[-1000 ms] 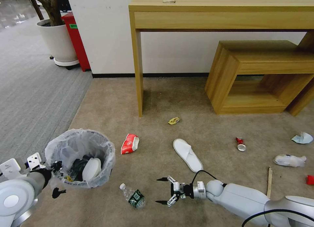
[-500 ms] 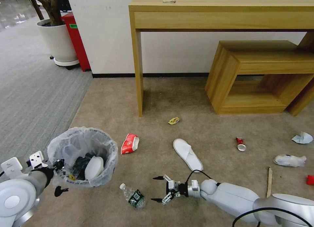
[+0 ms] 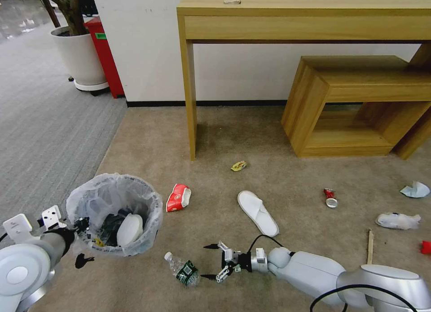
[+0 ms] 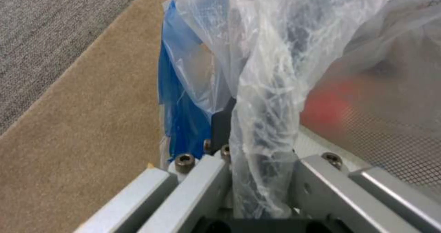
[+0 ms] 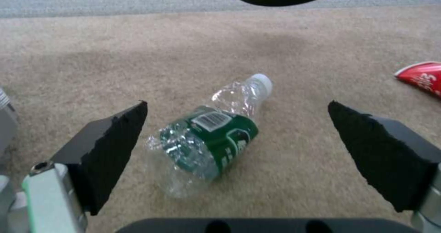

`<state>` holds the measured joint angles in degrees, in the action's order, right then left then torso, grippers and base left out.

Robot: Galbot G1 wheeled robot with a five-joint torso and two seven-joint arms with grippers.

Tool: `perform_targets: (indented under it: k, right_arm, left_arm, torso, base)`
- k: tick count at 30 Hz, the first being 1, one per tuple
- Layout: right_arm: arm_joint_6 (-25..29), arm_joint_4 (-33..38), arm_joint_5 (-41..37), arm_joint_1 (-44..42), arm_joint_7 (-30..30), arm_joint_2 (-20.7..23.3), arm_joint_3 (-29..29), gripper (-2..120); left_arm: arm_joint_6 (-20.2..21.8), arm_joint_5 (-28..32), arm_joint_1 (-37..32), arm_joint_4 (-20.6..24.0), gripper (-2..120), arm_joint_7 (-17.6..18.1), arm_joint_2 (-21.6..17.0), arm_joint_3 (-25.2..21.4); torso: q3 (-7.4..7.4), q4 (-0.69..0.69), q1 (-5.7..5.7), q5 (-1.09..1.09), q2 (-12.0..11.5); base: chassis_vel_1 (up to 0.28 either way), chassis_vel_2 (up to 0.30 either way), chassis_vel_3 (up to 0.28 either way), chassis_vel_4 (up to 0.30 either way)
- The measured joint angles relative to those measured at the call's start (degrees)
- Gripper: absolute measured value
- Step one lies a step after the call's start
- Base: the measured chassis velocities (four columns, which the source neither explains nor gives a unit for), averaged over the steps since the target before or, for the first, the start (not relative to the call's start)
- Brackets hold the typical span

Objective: Pick up the trash bin and place the garbage on the floor into it.

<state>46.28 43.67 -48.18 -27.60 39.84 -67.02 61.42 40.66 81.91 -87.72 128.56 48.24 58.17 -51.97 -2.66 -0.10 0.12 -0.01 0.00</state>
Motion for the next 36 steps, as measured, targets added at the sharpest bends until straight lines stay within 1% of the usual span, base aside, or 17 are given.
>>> perform_targets:
  k: [16,36]
  right_arm:
    - [0.00,-2.16,-0.72,-1.79,-0.11,-3.19,0.75,99]
    - [0.00,-4.64,-1.28,-3.69,0.41,-4.27,0.47,97]
  left_arm:
    - [-0.14,0.81,-0.30,0.45,0,0.23,-0.50,-0.40]
    - [-0.26,1.10,0.26,0.10,0,0.31,-0.89,0.04]
  torso:
    - [0.00,0.00,0.00,0.00,0.00]
    - [0.00,0.00,0.01,0.00,0.00]
  base:
    - [0.000,0.000,0.000,0.000]
    - [0.000,0.000,0.000,0.000]
